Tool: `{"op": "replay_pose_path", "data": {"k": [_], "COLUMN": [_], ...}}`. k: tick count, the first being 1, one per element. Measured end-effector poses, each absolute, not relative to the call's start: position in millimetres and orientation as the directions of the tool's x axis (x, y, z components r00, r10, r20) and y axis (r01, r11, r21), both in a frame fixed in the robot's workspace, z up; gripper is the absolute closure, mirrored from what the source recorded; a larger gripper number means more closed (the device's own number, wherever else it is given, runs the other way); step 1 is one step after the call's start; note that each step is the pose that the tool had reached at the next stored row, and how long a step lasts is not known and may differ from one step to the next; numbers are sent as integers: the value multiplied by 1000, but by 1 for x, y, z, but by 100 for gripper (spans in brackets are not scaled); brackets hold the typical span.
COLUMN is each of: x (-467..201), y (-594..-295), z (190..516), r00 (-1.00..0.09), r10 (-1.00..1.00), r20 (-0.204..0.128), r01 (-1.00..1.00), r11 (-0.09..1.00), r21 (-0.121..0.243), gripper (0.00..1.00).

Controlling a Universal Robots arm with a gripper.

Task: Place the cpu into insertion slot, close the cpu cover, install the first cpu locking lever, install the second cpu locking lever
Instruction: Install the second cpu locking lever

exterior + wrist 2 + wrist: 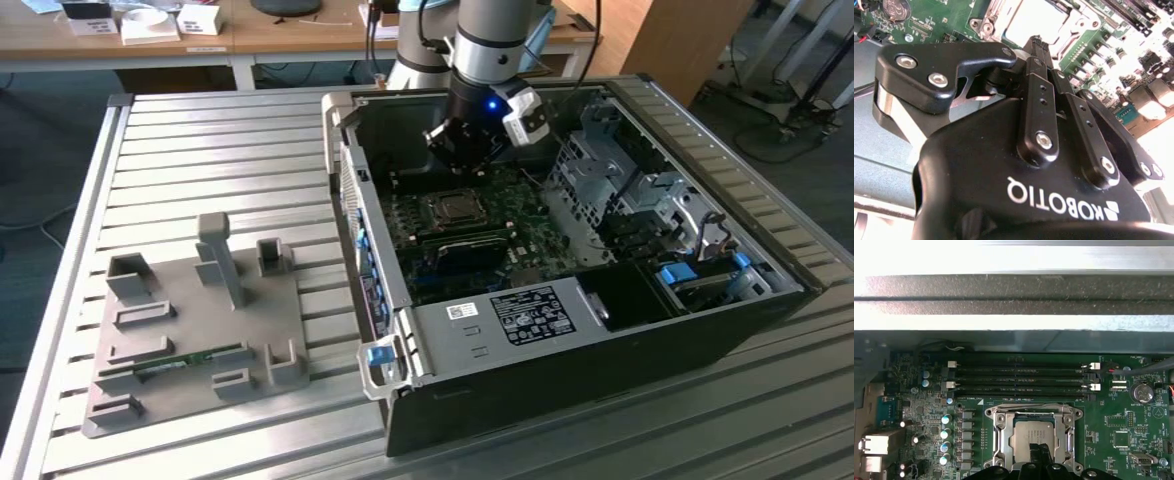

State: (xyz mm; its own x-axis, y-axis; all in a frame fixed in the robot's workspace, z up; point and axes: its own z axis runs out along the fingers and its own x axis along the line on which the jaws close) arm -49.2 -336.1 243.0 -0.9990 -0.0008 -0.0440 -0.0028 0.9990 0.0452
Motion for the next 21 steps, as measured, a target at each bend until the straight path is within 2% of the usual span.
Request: {"op": "replay_pose_path", "data": {"k": [21], "x": [-49], "y": [-340], "z": [245], "r00": [-999], "r10": [-1], "r20": [-44], "r01": [-3], "r11": [999], "r21": [45], "gripper": [90]}}
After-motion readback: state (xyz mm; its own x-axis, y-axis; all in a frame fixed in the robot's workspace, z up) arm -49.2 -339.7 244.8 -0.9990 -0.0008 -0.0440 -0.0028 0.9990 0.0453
